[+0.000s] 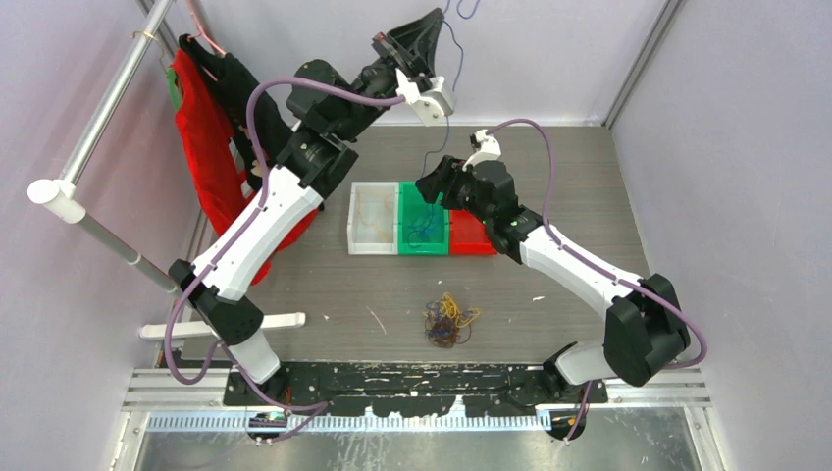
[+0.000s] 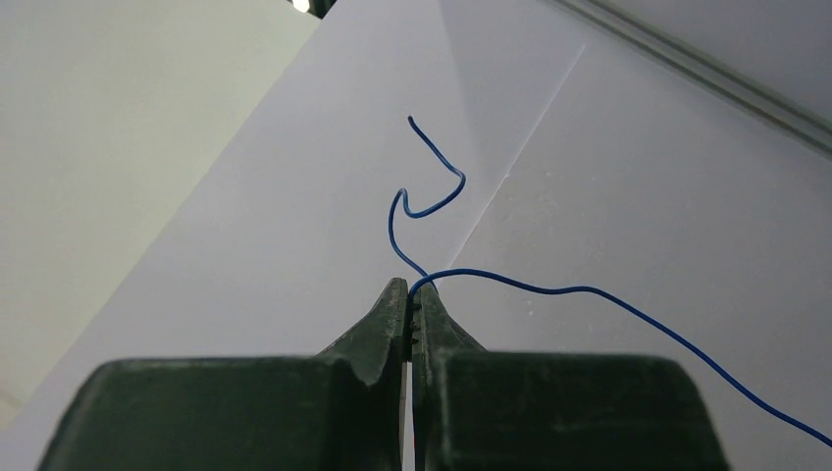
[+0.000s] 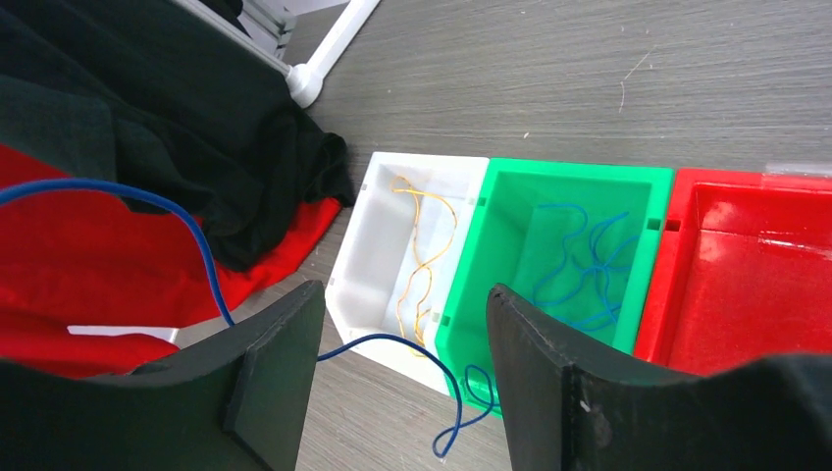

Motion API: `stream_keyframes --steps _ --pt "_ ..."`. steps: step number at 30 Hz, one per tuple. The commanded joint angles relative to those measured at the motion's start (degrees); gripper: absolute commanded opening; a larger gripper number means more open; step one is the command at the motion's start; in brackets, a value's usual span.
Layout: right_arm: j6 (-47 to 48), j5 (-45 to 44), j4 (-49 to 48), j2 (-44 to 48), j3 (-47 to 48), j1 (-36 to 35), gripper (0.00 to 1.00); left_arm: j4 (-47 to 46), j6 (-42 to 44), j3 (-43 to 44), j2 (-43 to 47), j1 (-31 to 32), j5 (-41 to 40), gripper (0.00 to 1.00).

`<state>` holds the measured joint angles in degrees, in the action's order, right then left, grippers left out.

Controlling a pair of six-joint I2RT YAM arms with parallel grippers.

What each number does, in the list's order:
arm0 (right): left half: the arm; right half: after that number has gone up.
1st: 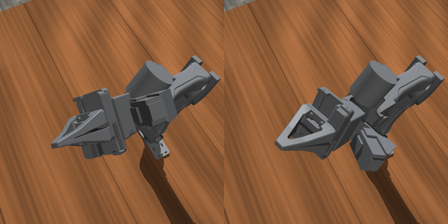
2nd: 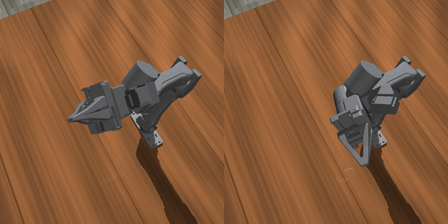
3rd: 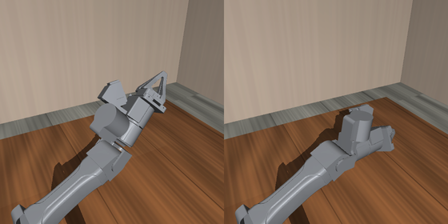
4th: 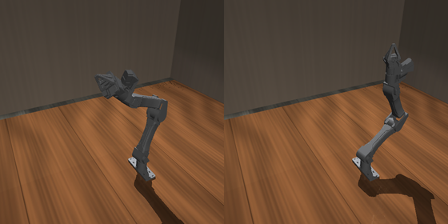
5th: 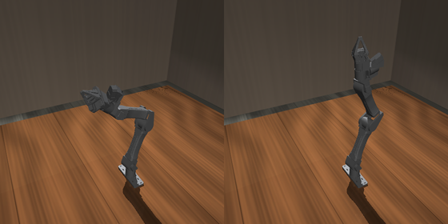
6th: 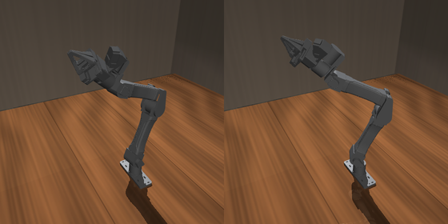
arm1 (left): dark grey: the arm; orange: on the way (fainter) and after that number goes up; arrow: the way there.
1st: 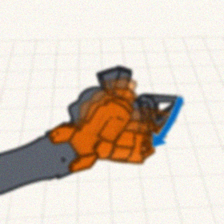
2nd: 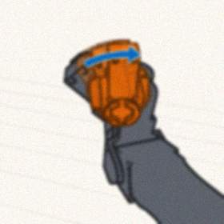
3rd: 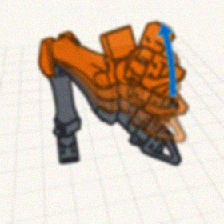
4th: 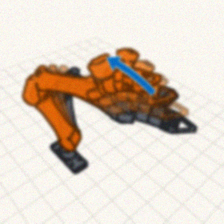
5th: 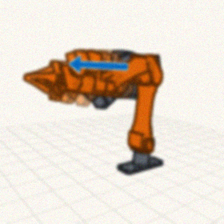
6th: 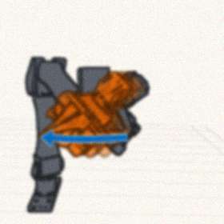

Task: Untangle the cables
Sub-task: Place the cable in the bin.

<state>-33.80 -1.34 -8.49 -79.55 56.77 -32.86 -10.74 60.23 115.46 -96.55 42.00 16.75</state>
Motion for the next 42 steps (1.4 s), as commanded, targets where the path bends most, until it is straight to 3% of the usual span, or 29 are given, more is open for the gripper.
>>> stream_keyframes --steps 1,12,22,32,36,42 --pt "-0.4 0.4 -2.1 -1.7 3.6 0.3 0.66 -4.7 0.5 4.0 -0.6 -2.8 -1.2 0.00" --pt "0.1 -0.2 -1.5 -6.1 8.2 0.7 0.65 -4.4 0.4 13.1 -7.3 -4.6 -1.0 0.00" --pt "0.8 -2.0 -1.7 -6.3 5.6 1.6 0.65 -8.0 -0.7 3.2 -5.1 -4.8 -1.6 0.00" --pt "0.1 -2.4 -2.2 -5.1 4.9 3.2 0.65 -5.3 -0.5 10.4 -8.3 -4.7 -2.3 0.00" --pt "-0.4 -0.8 -1.7 -6.1 5.1 3.1 0.65 -5.3 -0.3 7.1 -7.0 -4.8 -2.6 0.00" --pt "-0.8 0.2 -1.1 -5.5 3.1 3.2 0.64 -1.4 0.0 -4.9 -0.4 -4.9 -2.3 0.00"
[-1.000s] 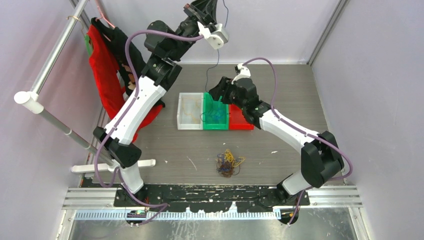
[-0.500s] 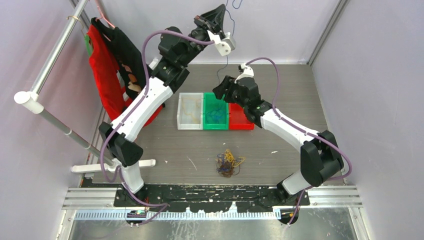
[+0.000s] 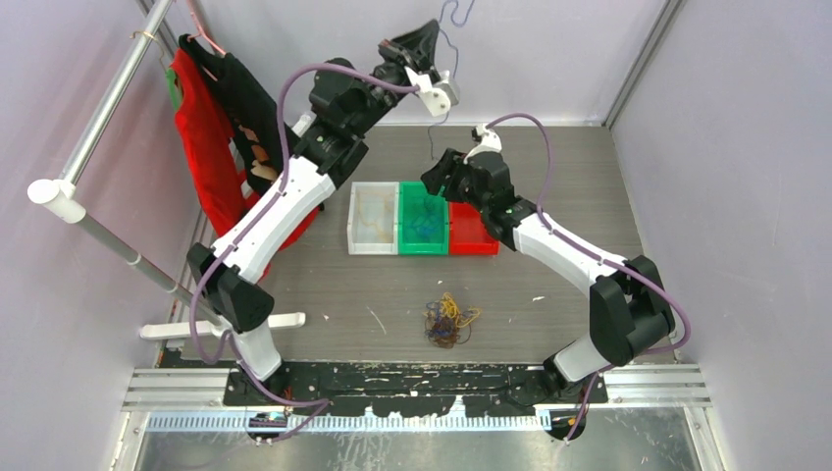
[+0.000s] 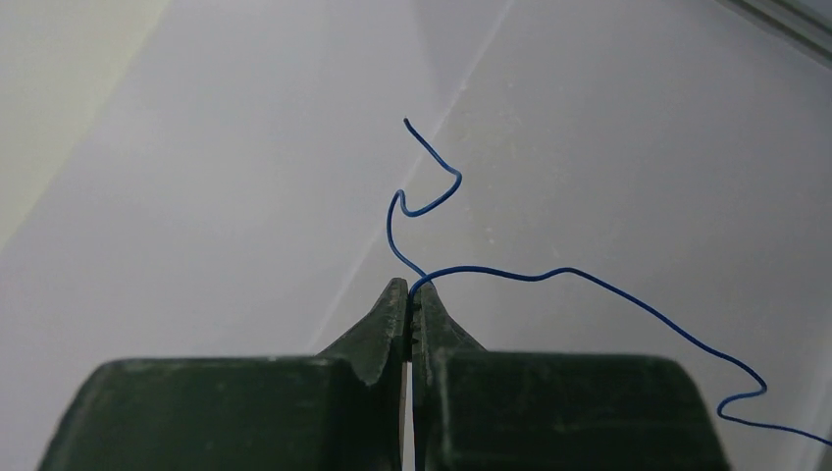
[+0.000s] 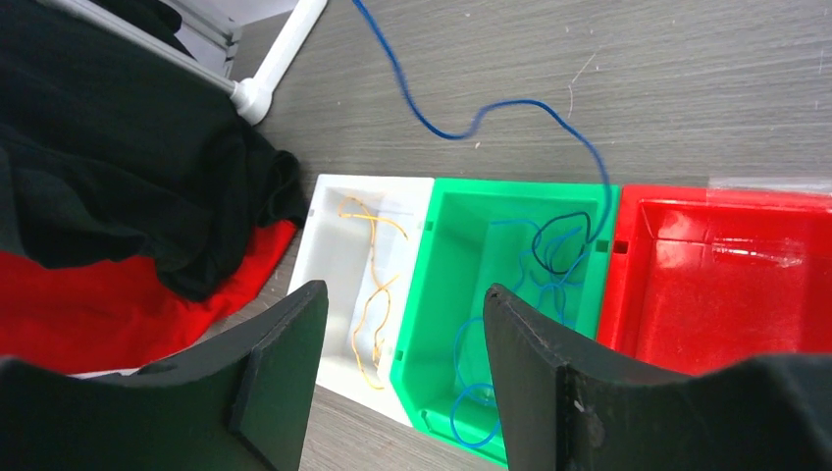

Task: Untangle the cables
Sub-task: Place the cable in the bin.

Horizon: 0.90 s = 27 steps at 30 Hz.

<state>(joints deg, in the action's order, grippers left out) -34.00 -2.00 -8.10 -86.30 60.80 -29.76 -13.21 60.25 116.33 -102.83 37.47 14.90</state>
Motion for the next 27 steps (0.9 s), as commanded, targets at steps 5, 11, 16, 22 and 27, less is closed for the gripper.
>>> stream_keyframes --steps 5,11,16,22,27 --pt "-0.5 1.2 -0.6 3.0 -3.3 0.2 0.64 3.7 -1.3 -15.1 11.2 -0.3 0.4 0.00" --pt "-1.7 2.0 0.1 6.3 -6.5 0.5 0.64 7.2 -5.3 -18.3 15.7 -0.3 -0.3 0.00" --pt "-2.5 3.1 0.1 7.7 -8.3 0.8 0.64 14.5 -9.4 -18.1 20.5 -0.2 -1.1 0.00" --pt "-4.6 3.2 0.4 8.9 -9.3 2.2 0.63 19.3 -13.9 -21.8 27.6 0.0 3.0 0.00" --pt "-6.5 3.1 -0.5 8.3 -9.1 3.5 0.62 22.3 -14.0 -25.5 31.9 1.2 2.2 0.00"
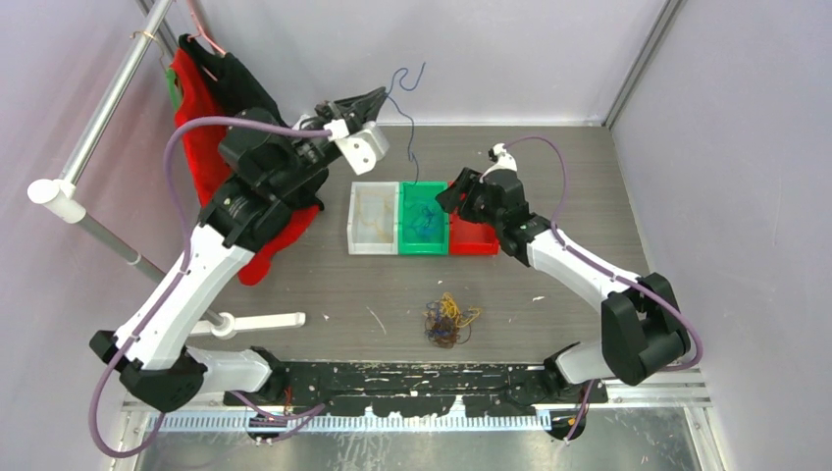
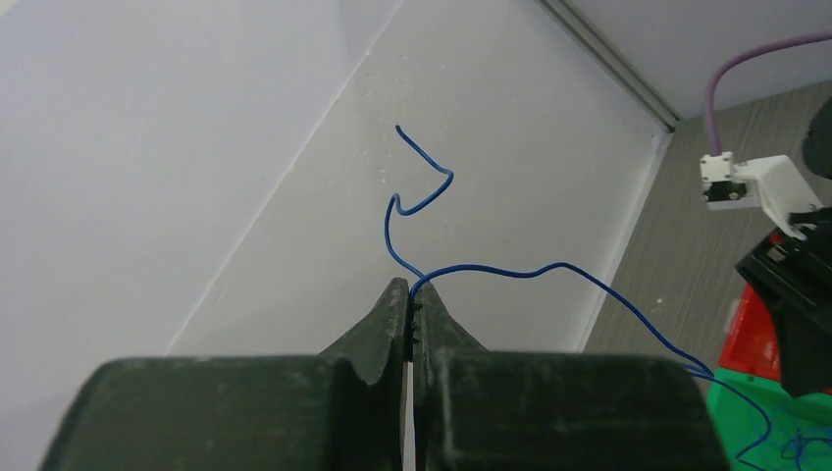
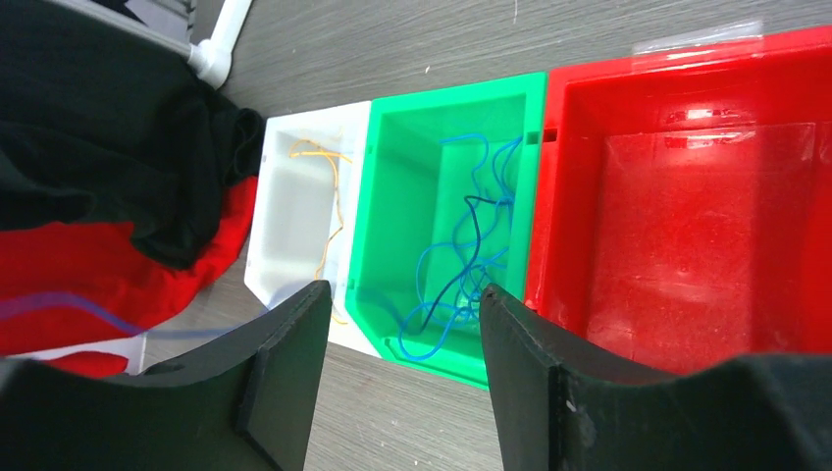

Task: Untangle the cables
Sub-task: Place the cable in the bin.

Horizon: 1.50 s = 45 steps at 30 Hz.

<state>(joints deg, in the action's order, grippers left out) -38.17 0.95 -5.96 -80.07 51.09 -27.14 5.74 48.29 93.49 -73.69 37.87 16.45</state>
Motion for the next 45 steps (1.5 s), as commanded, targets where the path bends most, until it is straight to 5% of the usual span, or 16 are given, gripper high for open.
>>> stream_keyframes --steps 1,10,24,30,38,45 --pt "-2.7 0.5 -2.8 1.5 1.1 1.0 0.62 3.6 -2.1 -3.6 3.3 0.9 0.6 0.00" --pt "-4.9 4.4 -4.5 -1.9 3.6 1.0 0.55 1.4 -2.0 -5.4 0.3 1.4 0.1 0.00" --pt "-4.7 -2.9 -4.2 7.4 -4.4 1.5 0.48 -1.4 0.2 -3.7 -11.7 1.4 -2.2 0.00" --pt "-5.1 -1.1 -7.0 8.6 -6.1 1.6 0.47 -2.0 -4.9 3.0 -16.9 1.5 -1.8 0.00" --pt "-3.9 6.7 -24.9 8.3 -12.2 1.6 0.73 -1.3 -14.1 12.6 -22.6 2.4 -0.9 0.00" --pt "-2.3 1.3 -31.5 1.7 -10.2 1.6 0.76 0.5 -18.3 13.1 -23.0 2.9 -2.1 0.00"
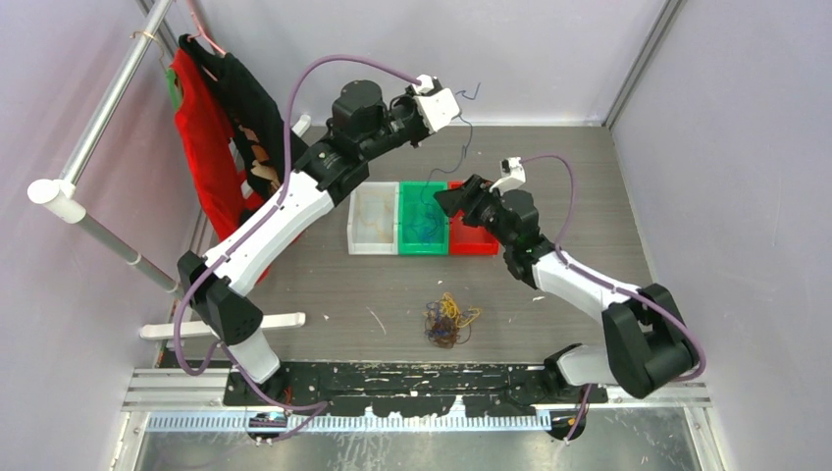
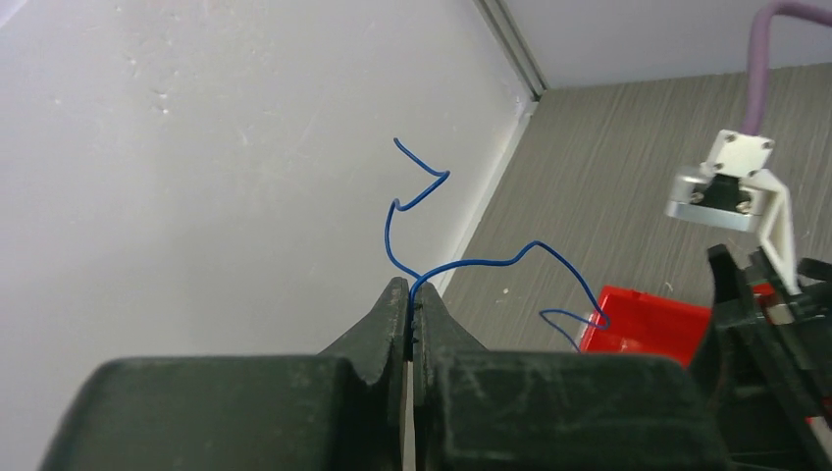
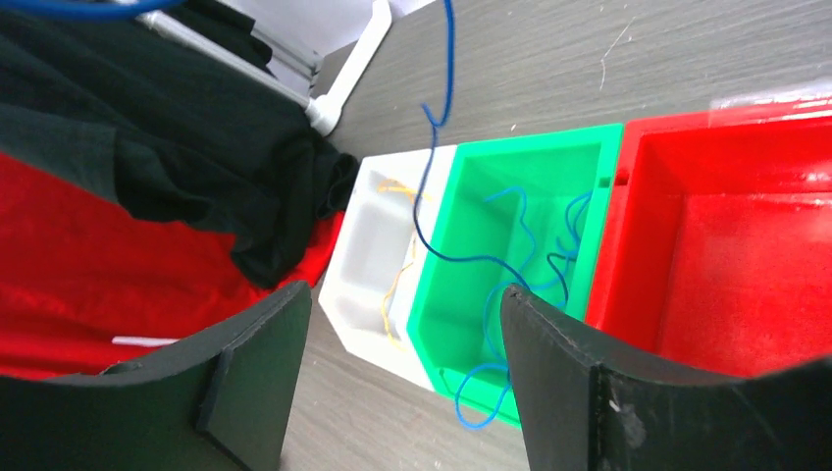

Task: Untangle the cables
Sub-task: Place the cable in the bin.

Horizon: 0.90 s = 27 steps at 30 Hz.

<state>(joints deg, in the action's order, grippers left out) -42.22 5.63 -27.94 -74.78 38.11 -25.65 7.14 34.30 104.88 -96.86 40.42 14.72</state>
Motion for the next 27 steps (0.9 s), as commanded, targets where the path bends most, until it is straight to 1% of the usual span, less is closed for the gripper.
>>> stream_keyframes --steps 1,3,6,8,12,15,18,22,27 --pt "2.2 -4.4 -10.5 -4.9 3.2 0.1 0.75 -0.5 -4.5 1.7 0.4 0.3 -0.5 0.00" --pt "2.9 -5.6 -12.3 -7.4 4.8 0.2 0.74 0.1 -4.8 1.2 1.1 0.3 -0.5 0.00" --pt "3.6 -8.4 -11.9 -10.8 7.3 0.2 0.66 0.9 -4.6 0.2 2.3 0.3 -0.5 0.00" --pt "3.4 -9.5 -13.7 -12.4 7.5 0.2 0.62 1.3 -4.6 -0.6 3.2 0.3 -0.5 0.00" --pt "1.4 -8.3 -17.2 -14.8 7.6 0.2 0.49 2.1 -4.5 -3.0 4.8 0.3 -0.4 0.00" --pt "0.7 -7.1 -17.7 -16.3 8.2 0.1 0.38 3.0 -4.0 -5.9 6.2 0.3 -0.9 0.00" --pt "0.4 -6.1 -17.6 -17.7 8.6 0.2 0.35 3.7 -4.0 -9.7 8.2 0.3 -1.3 0.00" --pt "0.0 -5.8 -16.6 -18.0 8.1 0.2 0.35 4.2 -4.6 -14.6 11.0 0.3 -1.4 0.00" --pt "0.2 -5.0 -11.4 -17.2 7.4 0.2 0.37 5.1 -5.1 -20.3 13.5 0.3 -2.5 0.00"
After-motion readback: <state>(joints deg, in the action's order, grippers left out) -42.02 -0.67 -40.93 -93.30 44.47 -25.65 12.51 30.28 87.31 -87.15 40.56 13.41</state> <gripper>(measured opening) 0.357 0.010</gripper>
